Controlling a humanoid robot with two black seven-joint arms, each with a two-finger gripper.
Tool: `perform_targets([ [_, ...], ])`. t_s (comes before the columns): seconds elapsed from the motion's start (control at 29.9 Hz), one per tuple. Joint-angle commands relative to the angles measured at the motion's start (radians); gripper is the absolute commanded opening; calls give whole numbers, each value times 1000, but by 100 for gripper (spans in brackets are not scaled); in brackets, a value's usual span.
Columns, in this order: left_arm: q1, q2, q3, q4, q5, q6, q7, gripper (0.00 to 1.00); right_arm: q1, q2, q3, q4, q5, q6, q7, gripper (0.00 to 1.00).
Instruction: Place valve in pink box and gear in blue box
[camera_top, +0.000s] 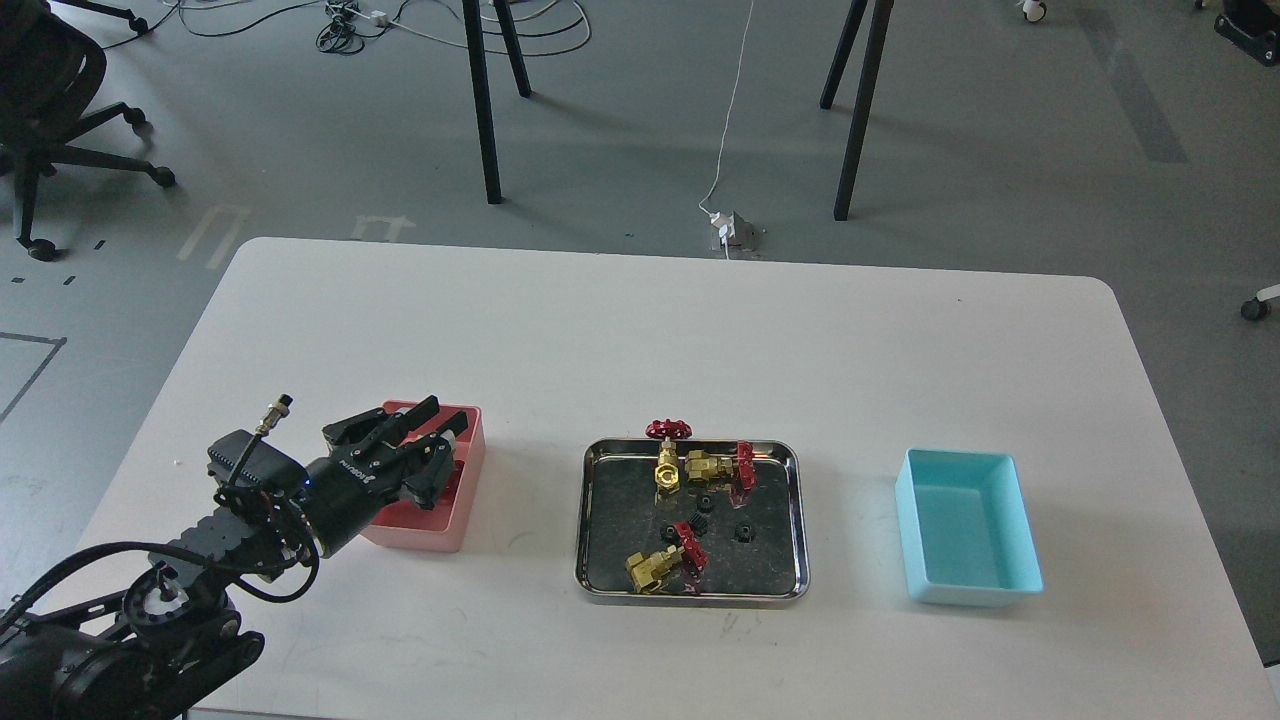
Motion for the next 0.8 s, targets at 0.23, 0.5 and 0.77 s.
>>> perform_targets([
  [0.23, -73, 102, -132, -55, -208, -15, -5, 99, -34, -3, -1, 40, -23, 9, 3, 99],
  [0.5, -393, 139, -218, -83, -798, -328, -1, 99, -54, -2, -113, 239, -394, 21, 8, 98],
  [0.77, -625, 144, -229, -57, -1145, -488, 76, 99, -38, -6, -346, 428, -765, 85, 15, 98],
])
